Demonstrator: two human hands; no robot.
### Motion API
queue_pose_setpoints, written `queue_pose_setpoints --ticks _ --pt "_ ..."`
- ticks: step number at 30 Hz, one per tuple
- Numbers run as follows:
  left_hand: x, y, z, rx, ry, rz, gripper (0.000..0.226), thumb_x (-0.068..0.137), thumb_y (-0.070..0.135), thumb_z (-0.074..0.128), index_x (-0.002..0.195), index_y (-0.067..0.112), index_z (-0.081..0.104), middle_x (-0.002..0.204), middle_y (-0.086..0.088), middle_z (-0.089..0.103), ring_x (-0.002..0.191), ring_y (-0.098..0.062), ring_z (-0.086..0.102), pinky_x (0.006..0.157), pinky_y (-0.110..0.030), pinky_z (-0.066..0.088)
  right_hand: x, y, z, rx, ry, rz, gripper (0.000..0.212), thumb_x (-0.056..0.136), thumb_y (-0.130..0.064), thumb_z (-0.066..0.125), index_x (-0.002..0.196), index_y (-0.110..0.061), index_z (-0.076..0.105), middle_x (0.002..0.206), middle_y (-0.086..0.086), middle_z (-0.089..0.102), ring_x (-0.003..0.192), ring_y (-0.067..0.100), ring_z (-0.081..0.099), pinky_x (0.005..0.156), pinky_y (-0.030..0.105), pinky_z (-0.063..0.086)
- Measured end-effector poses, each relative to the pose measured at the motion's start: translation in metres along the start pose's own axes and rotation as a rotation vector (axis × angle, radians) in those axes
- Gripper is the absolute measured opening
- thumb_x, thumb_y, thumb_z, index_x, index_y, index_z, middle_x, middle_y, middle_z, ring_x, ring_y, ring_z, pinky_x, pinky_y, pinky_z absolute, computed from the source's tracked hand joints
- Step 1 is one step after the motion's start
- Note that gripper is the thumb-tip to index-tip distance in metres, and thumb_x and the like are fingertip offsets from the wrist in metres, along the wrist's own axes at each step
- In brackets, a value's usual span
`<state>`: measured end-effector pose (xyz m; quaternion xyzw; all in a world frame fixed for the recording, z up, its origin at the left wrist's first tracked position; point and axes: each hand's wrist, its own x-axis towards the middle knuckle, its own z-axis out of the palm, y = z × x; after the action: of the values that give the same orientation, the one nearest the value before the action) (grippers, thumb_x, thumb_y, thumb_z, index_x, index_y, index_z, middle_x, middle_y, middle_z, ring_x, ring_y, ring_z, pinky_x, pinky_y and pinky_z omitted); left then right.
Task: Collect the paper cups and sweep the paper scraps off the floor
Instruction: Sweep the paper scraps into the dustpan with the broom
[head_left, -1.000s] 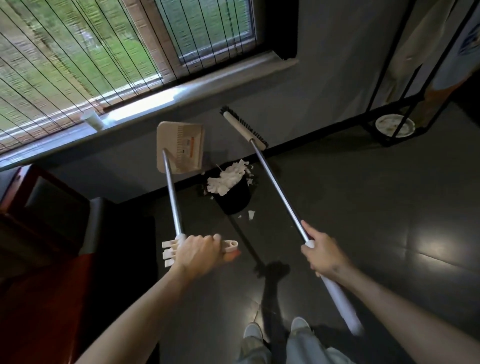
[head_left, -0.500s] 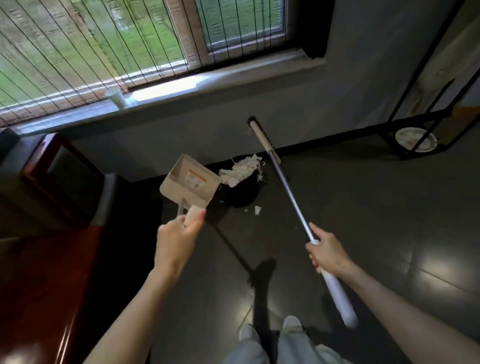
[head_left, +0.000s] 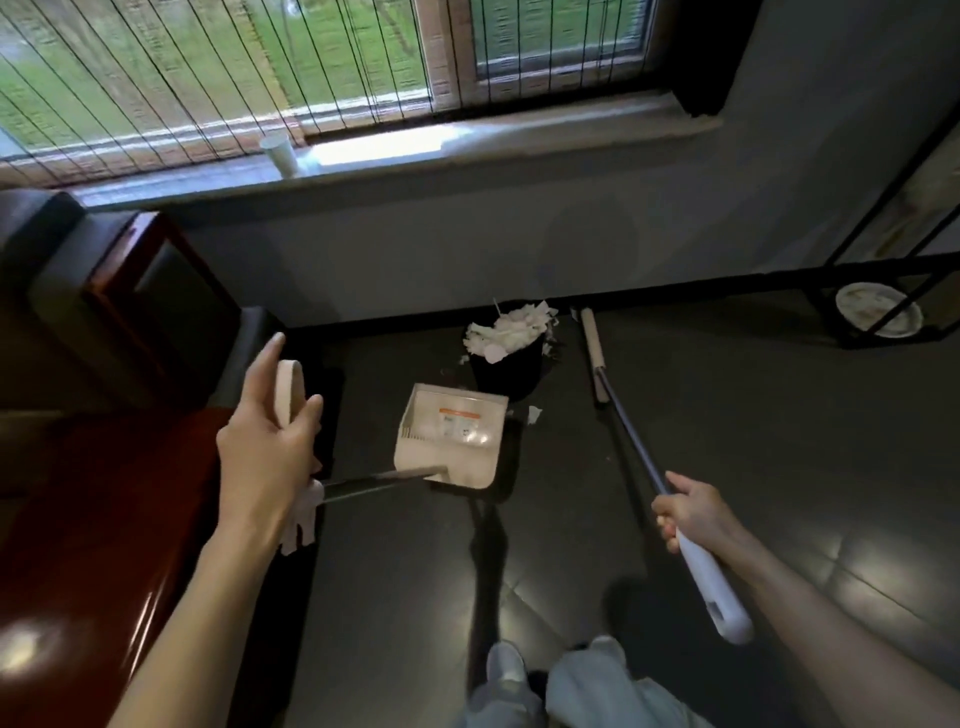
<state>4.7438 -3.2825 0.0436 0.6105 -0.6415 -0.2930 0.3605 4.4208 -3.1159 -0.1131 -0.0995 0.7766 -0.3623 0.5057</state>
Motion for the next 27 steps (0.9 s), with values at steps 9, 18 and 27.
queue_pose_setpoints --ticks 9,18,27 --pt "-0.030 -0.023 0.099 0.203 -0.179 -0.110 0.034 0.091 0.015 0.059 0.118 0.033 0.049 0.077 -0.004 0.062 0.059 -0.017 0.060 0.060 -0.036 0.051 0.042 -0.017 -0.045 -0.027 -0.085 0.071 0.063 0.093 0.005 0.046 0.150 -0.011 0.023 0.065 0.011 0.050 0.049 0.014 0.044 0.034 0.020 0.040" --pt "-0.037 0.009 0.237 0.368 -0.128 -0.332 0.037 0.093 0.021 0.053 0.127 0.030 0.043 0.102 -0.019 0.065 0.090 -0.038 0.063 0.079 -0.040 0.048 0.135 -0.064 -0.156 -0.206 -0.149 0.104 0.067 0.089 0.010 0.043 0.150 -0.011 0.024 0.058 0.011 0.045 0.032 0.009 0.039 0.034 0.016 0.033" --pt "-0.032 0.069 0.332 0.403 0.027 -0.448 0.035 0.095 0.023 0.049 0.126 0.031 0.036 0.103 -0.022 0.062 0.089 -0.041 0.060 0.077 -0.045 0.046 0.214 -0.137 -0.232 -0.463 -0.310 0.052 0.064 0.092 0.002 0.047 0.150 -0.014 0.024 0.074 0.011 0.055 0.054 0.012 0.048 0.041 0.020 0.042"
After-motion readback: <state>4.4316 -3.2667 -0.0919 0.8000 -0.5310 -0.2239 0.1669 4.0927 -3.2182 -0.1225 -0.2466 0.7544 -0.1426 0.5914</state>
